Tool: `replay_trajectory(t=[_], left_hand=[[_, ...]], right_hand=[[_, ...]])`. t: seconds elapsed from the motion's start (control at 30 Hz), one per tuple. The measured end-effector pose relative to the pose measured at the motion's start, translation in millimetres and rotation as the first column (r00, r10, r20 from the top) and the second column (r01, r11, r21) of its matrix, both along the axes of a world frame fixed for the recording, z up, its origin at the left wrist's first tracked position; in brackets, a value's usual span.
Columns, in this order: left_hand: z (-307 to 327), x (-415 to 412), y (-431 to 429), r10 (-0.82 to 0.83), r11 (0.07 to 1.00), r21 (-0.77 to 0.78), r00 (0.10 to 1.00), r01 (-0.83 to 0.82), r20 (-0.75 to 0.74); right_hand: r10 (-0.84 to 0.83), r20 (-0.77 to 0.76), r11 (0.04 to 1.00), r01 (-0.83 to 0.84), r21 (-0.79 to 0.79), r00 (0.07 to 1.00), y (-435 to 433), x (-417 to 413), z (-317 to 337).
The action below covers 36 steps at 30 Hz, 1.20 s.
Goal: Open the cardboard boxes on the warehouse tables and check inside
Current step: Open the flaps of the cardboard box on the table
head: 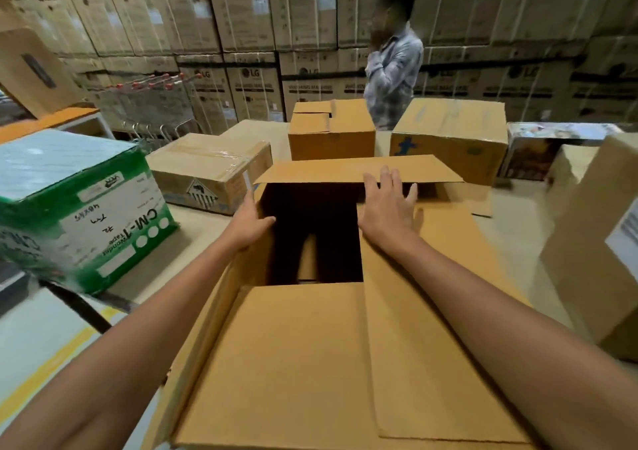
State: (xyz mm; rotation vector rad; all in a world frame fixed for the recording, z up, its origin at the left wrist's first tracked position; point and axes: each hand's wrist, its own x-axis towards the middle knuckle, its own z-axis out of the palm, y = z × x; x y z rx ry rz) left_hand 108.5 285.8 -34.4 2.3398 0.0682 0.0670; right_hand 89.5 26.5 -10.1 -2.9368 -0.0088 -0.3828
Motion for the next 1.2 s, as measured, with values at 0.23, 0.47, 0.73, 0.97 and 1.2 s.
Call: replay_trajectory(t=[0.23,0.47,0.73,0.97,1.2], left_hand=[[-6,97,19,-0.109,0.993,-0.004,0.946,0.116,0.307],[29,182,7,-0.064,0.965,-0.193,0.876,0.176,0.478],[18,264,-25,0.112,0.956,-0.293,0.946,-0.02,0.303],[-12,302,-37,-0.053,0.927,0.366,0.995,0.081,-0.087],[-10,307,-51,-0.1,0.825,0.54,0.983,0.169,-0.155]], right_hand=[[0.091,0.019,0.986,-0.088,-0.14,0.996,-35,68,25],[0.149,0.524,0.969,-0.017,-0.248,0.839,-57,142,60],[-0.16,0.292,0.959,0.218,-0.178,0.943,-53,223,25],[-0.197,-0.156,0.979,0.184,-0.091,0.968,-70,243,-37],[-0.21,-0.144,0.971,0.189,-0.146,0.967,-71,248,-46]])
